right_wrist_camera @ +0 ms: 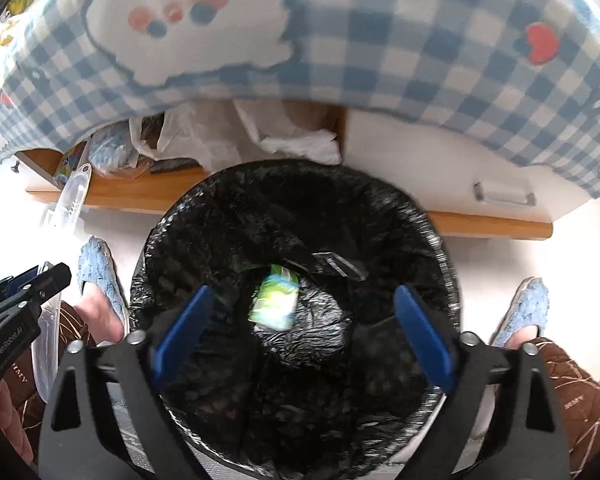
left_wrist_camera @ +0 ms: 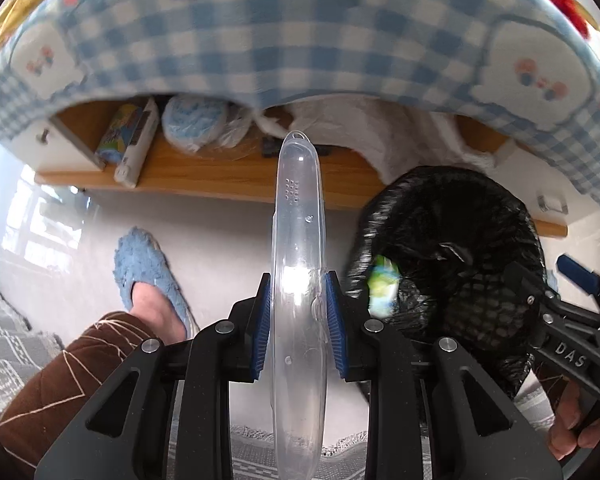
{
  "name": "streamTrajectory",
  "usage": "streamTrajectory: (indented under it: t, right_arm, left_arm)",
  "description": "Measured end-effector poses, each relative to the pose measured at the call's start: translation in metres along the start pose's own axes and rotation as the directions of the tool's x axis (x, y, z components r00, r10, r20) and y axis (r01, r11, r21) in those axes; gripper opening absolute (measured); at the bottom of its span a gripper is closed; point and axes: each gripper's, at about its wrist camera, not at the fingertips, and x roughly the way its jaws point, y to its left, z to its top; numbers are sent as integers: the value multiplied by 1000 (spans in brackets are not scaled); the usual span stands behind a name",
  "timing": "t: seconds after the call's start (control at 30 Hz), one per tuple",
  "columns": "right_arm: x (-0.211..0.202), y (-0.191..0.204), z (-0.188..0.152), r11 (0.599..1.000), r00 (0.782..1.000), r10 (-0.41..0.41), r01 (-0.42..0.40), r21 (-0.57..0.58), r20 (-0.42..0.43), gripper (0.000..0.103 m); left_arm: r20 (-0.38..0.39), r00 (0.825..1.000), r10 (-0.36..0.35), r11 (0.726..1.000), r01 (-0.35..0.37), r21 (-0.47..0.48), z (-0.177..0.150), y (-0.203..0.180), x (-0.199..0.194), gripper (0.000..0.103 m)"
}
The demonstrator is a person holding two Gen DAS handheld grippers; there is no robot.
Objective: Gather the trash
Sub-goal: 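Open the right tool to drop the green box into the bin, then lower the clear tube into the bin and open the left tool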
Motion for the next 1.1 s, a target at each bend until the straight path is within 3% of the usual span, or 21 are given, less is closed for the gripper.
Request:
streamTrajectory:
  t: [0.23,0.6,1.1]
  right_arm:
    - [-30,-43,11,999,999,-44,43,29,30,95]
    - [-55,-106,10,994,996,-80,76,76,49,95]
    - [-36,-172,-8,984,993,-120,119,134,-4,95]
  left_arm:
    - [18,999,-27,999,26,45,6,-37,-23,25]
    - [-24,999,-42,993,44,106,12,-95,-25,25]
    - [-53,997,-58,982,67,176,10,-160,5,25]
